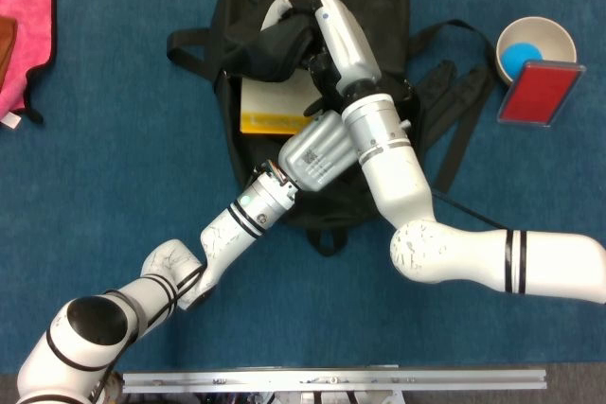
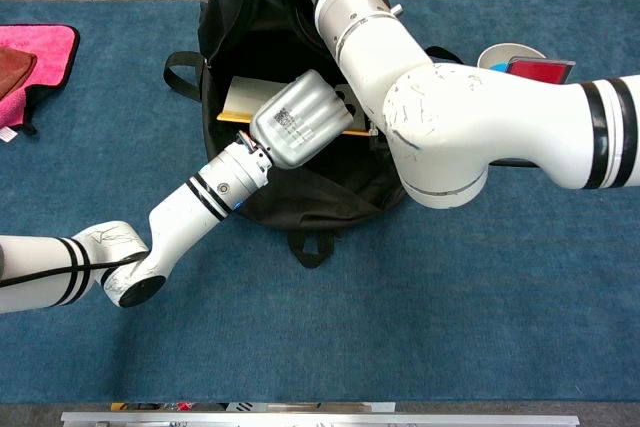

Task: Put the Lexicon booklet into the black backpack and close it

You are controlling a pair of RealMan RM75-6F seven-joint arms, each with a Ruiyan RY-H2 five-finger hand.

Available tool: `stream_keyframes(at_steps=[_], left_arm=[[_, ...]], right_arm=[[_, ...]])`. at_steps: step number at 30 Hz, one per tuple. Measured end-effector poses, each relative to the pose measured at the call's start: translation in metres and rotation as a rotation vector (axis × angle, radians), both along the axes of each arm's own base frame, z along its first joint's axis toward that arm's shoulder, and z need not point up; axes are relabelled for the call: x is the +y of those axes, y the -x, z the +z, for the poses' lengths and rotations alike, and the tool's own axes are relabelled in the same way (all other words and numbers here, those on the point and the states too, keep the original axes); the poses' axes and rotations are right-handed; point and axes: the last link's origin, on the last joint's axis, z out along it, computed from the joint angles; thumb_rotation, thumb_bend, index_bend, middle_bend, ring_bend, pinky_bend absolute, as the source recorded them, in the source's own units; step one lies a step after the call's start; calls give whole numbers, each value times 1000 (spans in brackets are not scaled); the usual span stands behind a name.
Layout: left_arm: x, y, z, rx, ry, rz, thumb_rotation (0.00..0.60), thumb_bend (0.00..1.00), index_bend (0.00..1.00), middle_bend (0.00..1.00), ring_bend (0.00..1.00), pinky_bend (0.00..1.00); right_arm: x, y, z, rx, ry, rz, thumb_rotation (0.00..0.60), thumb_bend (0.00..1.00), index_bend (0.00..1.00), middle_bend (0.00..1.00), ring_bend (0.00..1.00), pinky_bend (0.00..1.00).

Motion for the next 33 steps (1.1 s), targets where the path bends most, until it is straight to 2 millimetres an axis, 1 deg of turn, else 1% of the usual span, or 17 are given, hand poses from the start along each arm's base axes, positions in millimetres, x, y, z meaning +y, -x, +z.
stream_keyframes(at_steps=[1, 4, 6, 10, 16, 22, 25, 33], left_arm=[[0, 1, 0, -1, -8, 11, 600, 6, 443, 482, 420, 609], [0, 2, 1, -3, -34, 48, 600, 0, 313, 397, 349, 542], [-1, 2, 1, -10, -44, 70, 600, 0, 263, 369, 331, 519], [-5, 1, 3, -24, -46, 95, 600, 0, 198, 339, 315, 485], [-24, -1, 8, -53, -29, 120, 600, 0, 164, 330, 311, 463], [-48, -2, 20, -45, -15, 142, 600, 0, 151, 321, 312, 456], [-56, 2, 30, -45, -13, 171, 600, 0, 149, 318, 312, 451], [-70, 21, 59, -42, -7, 277, 600, 0, 151, 310, 312, 430]], right_arm=[[-1, 1, 0, 0, 1, -2, 600, 1000, 706, 609, 626, 855], [-1, 3, 0, 2, 0, -6, 600, 1000, 706, 609, 625, 855], [-2, 3, 0, 3, 0, -6, 600, 1000, 706, 609, 625, 855], [-2, 4, 1, -1, -3, -7, 600, 1000, 706, 609, 625, 855], [-4, 5, 3, 1, -2, -6, 600, 1000, 707, 609, 625, 855], [-4, 7, 4, 5, -1, 0, 600, 1000, 707, 609, 626, 855], [-3, 9, 5, 12, 1, 2, 600, 1000, 707, 609, 626, 855], [-4, 17, 7, 25, -9, 3, 600, 1000, 707, 609, 625, 855]])
